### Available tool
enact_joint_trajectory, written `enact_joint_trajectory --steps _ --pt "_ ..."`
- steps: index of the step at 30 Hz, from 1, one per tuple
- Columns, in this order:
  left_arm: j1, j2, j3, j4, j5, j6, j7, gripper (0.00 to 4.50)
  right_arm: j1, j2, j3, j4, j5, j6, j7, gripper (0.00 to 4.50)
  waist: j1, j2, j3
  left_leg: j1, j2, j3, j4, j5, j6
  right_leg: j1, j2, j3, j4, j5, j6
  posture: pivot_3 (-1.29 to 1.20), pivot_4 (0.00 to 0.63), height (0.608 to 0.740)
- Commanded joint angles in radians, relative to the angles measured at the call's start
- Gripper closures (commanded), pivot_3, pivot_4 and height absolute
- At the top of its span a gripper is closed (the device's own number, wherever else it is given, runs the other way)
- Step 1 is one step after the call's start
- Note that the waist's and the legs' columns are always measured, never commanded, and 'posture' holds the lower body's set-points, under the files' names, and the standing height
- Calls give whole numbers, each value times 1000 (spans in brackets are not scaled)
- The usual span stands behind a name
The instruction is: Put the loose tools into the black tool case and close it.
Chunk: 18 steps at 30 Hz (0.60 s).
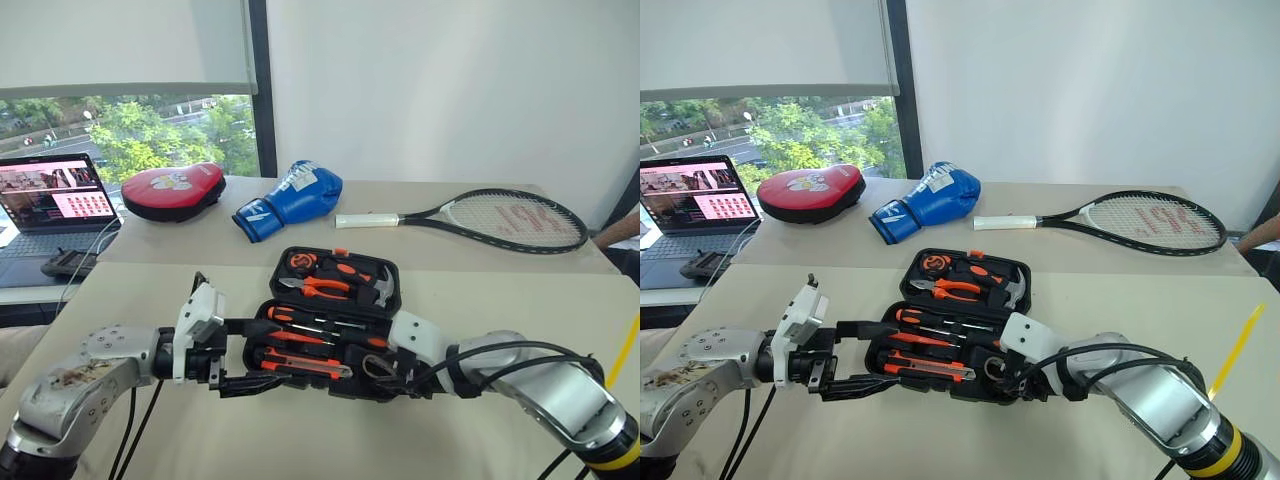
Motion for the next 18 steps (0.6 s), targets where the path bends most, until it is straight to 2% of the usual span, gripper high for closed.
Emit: enact_joint_trajectory --steps 1,2,5,11,16,18 --pt "-2 15 26 -22 -9 -15 -2 0 -2 -23 0 -3 3 -2 44 1765 1 0 0 0 0 0 0 -1 1 0 0 0 0 0 0 0 150 740" --pt "-2 15 25 -23 -9 -14 -2 0 -4 -27 -3 -3 -1 -11 49 1620 1 0 0 0 0 0 0 -1 2 0 0 0 0 0 0 0 150 740" --pt "-2 13 23 -22 -9 -14 0 0 -5 -33 -18 -9 0 -20 61 620 1 0 0 0 0 0 0 -1 2 0 0 0 0 0 0 0 150 740" --pt "-5 11 20 -13 -4 -19 -4 0 -2 -32 -65 -22 28 -29 89 620 0 0 0 0 0 0 0 0 -2 0 0 0 0 0 0 0 150 740" --pt "-2 7 19 1 1 -26 -7 0 7 47 -148 -10 85 -4 55 620 0 0 0 -1 0 0 0 0 -1 0 0 0 0 0 0 0 150 740" --pt "0 3 21 5 0 -26 -4 0 9 112 -177 11 107 -23 35 1127 0 0 0 0 0 0 0 0 -1 0 0 0 0 0 0 0 150 740"
